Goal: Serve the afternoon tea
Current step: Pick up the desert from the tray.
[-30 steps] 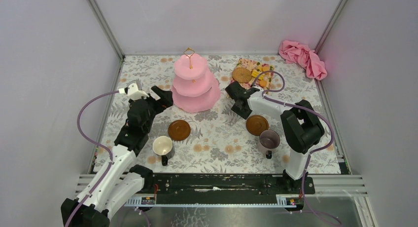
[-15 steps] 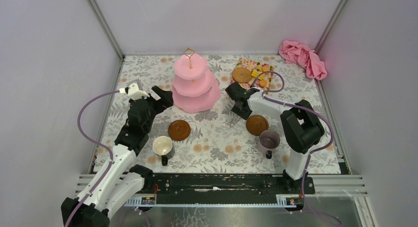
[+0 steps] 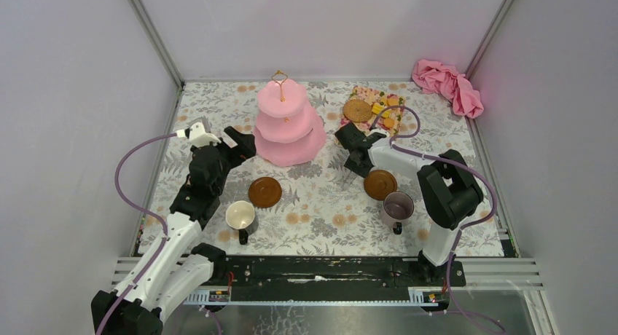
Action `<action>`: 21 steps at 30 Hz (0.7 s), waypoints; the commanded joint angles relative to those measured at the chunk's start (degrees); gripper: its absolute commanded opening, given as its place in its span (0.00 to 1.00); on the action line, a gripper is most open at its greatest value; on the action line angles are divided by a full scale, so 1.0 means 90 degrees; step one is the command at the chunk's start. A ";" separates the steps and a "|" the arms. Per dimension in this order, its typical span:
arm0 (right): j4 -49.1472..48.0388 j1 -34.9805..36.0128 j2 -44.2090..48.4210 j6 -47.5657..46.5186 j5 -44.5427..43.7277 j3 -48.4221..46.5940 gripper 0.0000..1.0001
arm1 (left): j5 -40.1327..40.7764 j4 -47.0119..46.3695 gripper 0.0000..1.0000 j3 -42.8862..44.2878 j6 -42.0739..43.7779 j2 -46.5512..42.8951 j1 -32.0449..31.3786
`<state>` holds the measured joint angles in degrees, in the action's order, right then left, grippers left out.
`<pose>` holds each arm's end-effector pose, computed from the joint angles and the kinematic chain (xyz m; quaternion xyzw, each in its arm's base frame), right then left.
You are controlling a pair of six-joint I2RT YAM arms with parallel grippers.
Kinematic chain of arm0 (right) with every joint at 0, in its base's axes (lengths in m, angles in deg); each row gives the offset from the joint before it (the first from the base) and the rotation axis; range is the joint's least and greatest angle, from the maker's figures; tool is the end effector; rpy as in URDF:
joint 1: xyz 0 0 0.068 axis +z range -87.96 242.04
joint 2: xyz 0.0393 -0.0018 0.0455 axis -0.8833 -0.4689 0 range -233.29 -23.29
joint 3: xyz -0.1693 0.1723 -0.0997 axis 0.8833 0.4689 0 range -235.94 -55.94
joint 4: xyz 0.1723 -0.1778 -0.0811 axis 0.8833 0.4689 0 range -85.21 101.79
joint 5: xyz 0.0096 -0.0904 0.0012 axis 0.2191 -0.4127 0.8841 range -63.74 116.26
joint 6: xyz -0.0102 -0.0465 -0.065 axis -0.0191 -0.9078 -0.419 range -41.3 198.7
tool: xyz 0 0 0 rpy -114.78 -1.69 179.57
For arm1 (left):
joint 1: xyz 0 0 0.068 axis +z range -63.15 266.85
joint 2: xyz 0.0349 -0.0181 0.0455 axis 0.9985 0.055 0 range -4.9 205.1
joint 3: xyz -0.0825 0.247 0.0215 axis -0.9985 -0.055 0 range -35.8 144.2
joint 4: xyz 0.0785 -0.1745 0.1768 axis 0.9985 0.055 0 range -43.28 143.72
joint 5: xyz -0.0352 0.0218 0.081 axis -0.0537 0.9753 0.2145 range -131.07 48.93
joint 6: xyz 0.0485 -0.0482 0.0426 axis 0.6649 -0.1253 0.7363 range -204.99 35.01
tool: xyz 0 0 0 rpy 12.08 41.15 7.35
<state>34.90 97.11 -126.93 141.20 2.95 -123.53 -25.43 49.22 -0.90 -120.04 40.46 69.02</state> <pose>0.3168 0.1888 0.1372 0.2678 0.9210 0.0219 0.2820 0.2258 -0.0530 0.2759 -0.1999 0.7537 -0.1793 0.5998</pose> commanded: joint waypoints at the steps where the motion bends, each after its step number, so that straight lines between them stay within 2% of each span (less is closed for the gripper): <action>1: -0.0035 -0.0032 0.0365 -0.0305 -0.0242 0.0062 0.32 | -0.0036 -0.0355 1.00 0.0058 0.0077 0.0002 0.0058; 8: 0.0040 0.0089 0.0589 -0.0796 -0.0699 -0.0064 0.30 | 0.0040 -0.0300 1.00 0.0049 0.0129 -0.0066 0.0068; 21: 0.0182 0.0507 0.0614 -0.1751 -0.0946 -0.0730 0.28 | 0.0205 -0.0243 1.00 0.0068 0.0212 -0.0014 0.0067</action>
<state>35.93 99.84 -124.06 129.48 -2.25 -125.78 -25.06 49.25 -0.90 -119.51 40.37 69.29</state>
